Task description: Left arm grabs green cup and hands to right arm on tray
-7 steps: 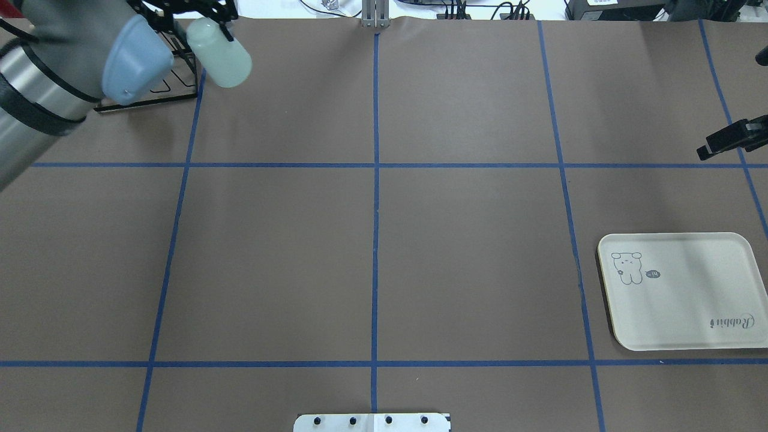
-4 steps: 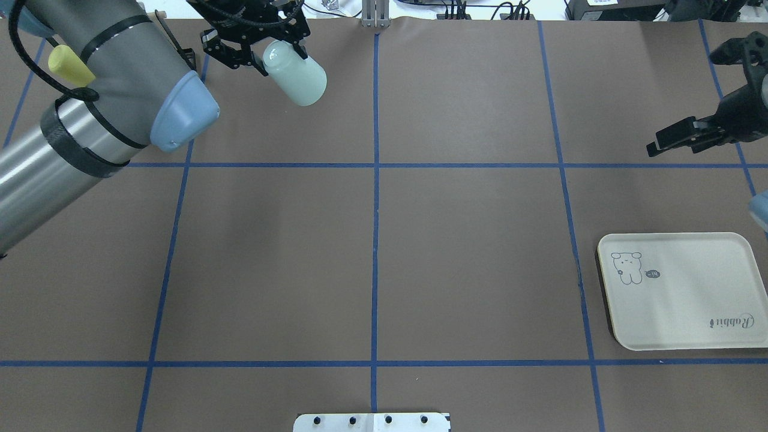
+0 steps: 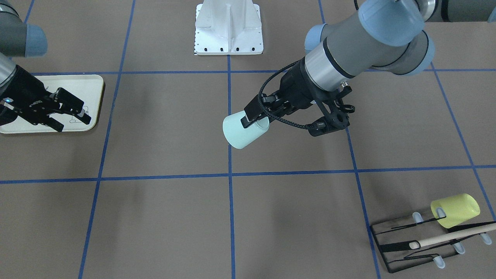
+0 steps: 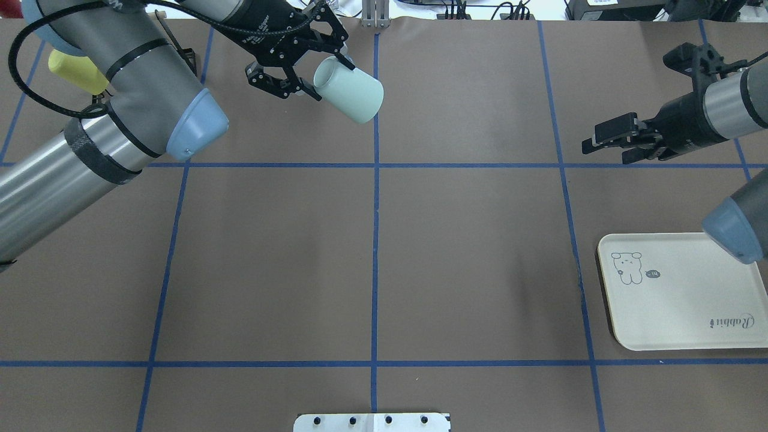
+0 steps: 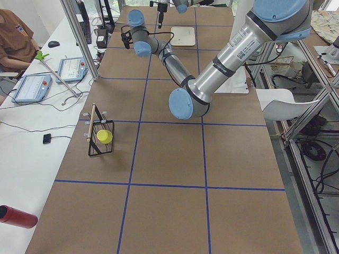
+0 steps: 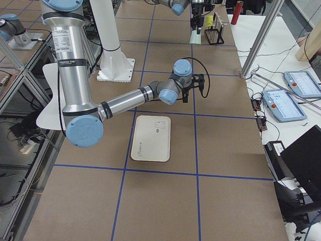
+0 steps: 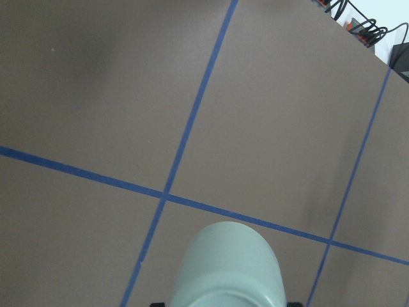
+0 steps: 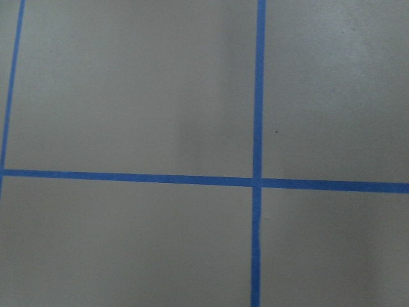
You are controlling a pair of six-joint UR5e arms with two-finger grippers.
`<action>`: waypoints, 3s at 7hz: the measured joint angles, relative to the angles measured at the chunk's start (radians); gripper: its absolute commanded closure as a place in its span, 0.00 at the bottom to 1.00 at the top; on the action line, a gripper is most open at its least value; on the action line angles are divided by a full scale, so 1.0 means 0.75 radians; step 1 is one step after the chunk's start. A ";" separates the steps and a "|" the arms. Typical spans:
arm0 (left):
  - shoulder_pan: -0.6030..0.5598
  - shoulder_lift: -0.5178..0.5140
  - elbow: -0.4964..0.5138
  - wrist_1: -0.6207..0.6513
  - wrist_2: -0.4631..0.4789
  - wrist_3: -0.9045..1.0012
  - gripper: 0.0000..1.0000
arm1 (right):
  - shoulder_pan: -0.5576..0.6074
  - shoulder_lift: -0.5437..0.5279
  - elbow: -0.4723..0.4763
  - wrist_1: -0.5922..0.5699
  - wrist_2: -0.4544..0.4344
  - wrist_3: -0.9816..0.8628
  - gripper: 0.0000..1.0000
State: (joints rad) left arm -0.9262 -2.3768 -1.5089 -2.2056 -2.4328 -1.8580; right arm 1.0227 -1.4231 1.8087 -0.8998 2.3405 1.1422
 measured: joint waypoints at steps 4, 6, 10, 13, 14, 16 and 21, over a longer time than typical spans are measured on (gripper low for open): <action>0.007 0.054 0.061 -0.538 -0.019 -0.589 1.00 | -0.141 0.070 -0.008 0.502 0.006 0.521 0.01; 0.032 0.079 0.065 -0.765 0.018 -0.831 1.00 | -0.165 0.104 -0.010 0.756 -0.009 0.825 0.02; 0.091 0.236 0.053 -1.285 0.205 -1.248 1.00 | -0.239 0.154 -0.015 1.102 -0.143 1.196 0.02; 0.174 0.258 0.028 -1.435 0.369 -1.406 1.00 | -0.437 0.166 -0.026 1.363 -0.493 1.354 0.02; 0.209 0.258 0.019 -1.445 0.398 -1.425 1.00 | -0.460 0.175 -0.027 1.388 -0.531 1.356 0.03; 0.242 0.259 0.006 -1.449 0.411 -1.492 1.00 | -0.475 0.219 -0.028 1.417 -0.539 1.342 0.04; 0.276 0.271 -0.101 -1.445 0.408 -1.694 1.00 | -0.498 0.267 -0.031 1.425 -0.534 1.225 0.10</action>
State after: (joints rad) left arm -0.7189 -2.1737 -1.5845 -3.2891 -2.1270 -3.1285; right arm 0.6495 -1.2228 1.7856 0.1687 1.9401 2.0610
